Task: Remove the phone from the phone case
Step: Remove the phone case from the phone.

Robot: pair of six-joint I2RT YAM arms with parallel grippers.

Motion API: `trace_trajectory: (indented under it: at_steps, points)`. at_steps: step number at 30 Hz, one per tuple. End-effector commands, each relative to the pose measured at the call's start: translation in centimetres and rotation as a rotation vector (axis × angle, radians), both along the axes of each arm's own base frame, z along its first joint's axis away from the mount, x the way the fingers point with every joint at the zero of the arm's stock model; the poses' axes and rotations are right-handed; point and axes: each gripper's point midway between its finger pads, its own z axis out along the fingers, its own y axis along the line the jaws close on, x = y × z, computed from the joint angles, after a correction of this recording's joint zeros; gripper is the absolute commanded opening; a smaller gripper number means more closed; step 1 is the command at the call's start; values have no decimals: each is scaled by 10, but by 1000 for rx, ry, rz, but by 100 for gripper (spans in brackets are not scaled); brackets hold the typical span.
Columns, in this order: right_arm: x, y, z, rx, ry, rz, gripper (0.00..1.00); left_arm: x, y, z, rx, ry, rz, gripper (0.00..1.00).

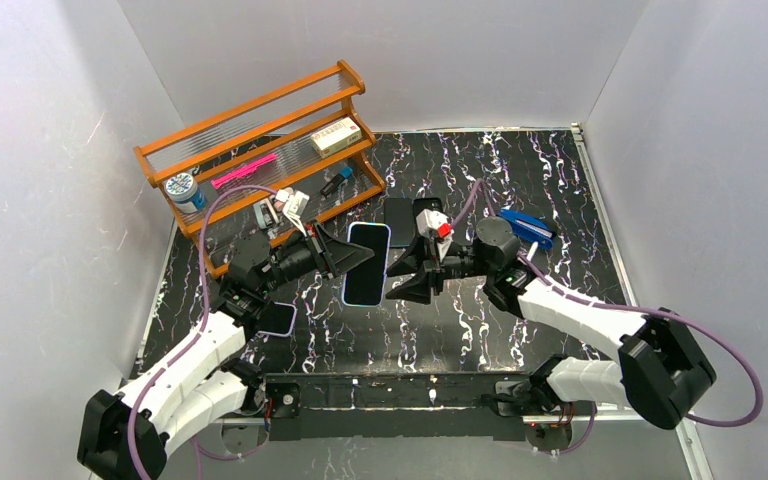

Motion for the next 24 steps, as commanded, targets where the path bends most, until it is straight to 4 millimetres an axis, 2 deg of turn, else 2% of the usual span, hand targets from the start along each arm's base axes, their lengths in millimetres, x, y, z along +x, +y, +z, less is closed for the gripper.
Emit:
trace_trajectory:
  at_steps: [1,10,15,19,24]
  points:
    - [-19,8,14,69,4,119,57,-5,-1,48,-91,-124,-21,0]
    - [-23,12,16,73,-15,152,50,-12,-3,58,-152,-114,-55,0]
    - [-22,14,15,70,-40,161,38,-15,-3,63,-176,-101,-69,0]
    - [-18,16,16,67,-65,150,28,-17,-4,61,-188,-68,-86,0]
    - [-10,20,25,80,-79,122,25,-20,-6,53,-184,-49,-98,0]
